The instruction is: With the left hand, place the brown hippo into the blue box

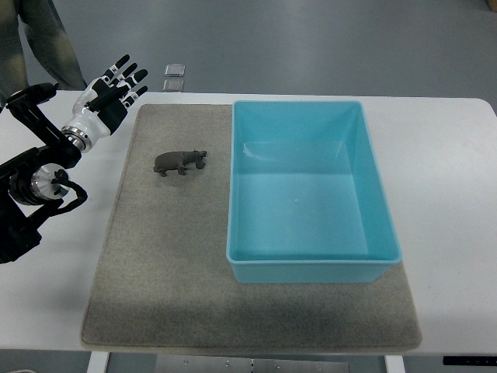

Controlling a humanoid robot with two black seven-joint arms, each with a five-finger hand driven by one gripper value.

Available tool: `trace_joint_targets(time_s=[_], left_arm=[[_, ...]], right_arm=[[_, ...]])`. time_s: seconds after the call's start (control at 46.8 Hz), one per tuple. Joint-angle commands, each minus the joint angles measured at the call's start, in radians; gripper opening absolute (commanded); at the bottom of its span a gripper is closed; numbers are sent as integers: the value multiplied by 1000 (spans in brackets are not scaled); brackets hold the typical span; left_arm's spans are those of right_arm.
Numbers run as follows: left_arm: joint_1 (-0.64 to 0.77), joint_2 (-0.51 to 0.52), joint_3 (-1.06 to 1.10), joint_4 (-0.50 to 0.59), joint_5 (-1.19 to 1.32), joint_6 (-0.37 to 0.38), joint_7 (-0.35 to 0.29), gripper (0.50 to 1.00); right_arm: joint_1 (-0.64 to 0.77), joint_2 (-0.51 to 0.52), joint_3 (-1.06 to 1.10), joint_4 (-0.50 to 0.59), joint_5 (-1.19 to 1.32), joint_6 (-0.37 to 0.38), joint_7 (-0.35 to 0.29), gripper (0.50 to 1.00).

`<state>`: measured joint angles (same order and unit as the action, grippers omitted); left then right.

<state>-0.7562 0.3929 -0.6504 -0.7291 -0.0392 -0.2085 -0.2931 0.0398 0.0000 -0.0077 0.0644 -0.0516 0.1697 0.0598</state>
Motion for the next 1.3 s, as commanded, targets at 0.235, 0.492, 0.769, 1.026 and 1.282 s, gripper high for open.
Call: trace_joint_targets(time_s=[0.235,0.492,0.769,1.026,1.282], left_arm=[[1,0,12,-7,-1,-11,0,996],[-5,0,14,-6,-4,-14,0,996],[-8,1,14,-6,-2,-32,0,996],[-6,9,15,-4,-1,-104,0,996],[-8,18,28,-4,2,-106,0,994]], right_arm=[[0,0,0,0,1,-1,0,936],[0,0,0,0,-1,-1,0,936],[0,0,0,0,-1,-1,0,936],[0,0,0,0,-1,-1,0,936],[0,0,0,0,1,1,0,936]])
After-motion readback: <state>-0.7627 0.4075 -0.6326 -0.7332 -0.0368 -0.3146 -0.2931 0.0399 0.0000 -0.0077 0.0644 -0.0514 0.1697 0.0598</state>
